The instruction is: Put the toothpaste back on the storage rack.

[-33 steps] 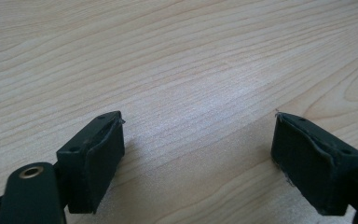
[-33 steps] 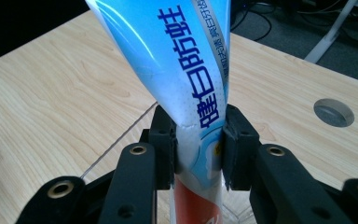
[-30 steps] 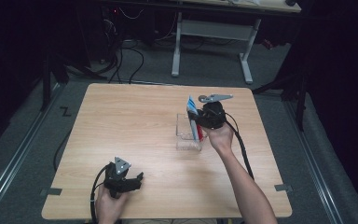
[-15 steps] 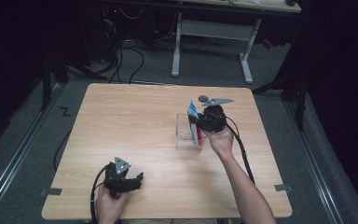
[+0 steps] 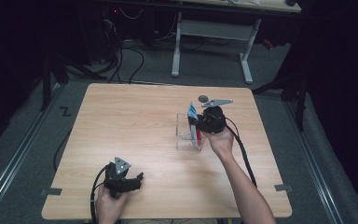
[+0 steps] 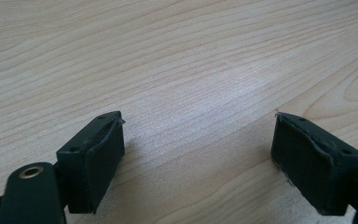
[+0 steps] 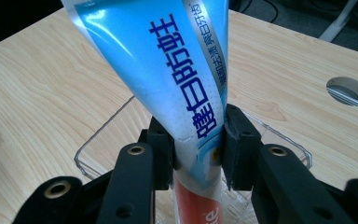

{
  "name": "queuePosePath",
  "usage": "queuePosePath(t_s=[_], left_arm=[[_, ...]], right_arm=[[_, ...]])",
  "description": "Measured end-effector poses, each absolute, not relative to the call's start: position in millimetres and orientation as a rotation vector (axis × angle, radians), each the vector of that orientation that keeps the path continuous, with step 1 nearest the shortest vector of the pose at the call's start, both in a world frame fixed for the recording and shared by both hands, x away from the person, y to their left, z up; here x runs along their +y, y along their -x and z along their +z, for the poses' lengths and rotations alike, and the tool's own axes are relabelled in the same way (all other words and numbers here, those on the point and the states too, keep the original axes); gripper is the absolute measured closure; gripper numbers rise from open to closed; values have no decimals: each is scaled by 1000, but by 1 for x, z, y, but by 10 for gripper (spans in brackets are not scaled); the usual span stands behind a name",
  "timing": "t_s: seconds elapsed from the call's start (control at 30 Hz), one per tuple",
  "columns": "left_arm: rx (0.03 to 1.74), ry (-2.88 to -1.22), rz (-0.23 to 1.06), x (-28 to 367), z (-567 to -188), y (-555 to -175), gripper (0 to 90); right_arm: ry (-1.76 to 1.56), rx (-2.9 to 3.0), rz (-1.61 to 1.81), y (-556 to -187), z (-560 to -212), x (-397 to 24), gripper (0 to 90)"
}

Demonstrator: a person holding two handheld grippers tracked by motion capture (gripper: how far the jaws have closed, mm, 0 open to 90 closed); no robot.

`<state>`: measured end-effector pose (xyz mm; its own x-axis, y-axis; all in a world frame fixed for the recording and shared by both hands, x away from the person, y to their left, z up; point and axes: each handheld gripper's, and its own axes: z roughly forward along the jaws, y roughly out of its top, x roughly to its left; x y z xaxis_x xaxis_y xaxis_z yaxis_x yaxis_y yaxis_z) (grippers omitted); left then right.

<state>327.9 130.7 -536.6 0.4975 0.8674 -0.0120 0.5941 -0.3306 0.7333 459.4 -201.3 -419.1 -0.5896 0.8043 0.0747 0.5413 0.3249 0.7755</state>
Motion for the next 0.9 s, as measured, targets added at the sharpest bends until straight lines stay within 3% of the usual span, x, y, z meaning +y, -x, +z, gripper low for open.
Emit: queuePosePath(t_s=[0.9], left_arm=[[1197, -2051, 505, 131, -537, -328, 173]], right_arm=[[-1198, 2320, 1093, -467, -427, -177, 650]])
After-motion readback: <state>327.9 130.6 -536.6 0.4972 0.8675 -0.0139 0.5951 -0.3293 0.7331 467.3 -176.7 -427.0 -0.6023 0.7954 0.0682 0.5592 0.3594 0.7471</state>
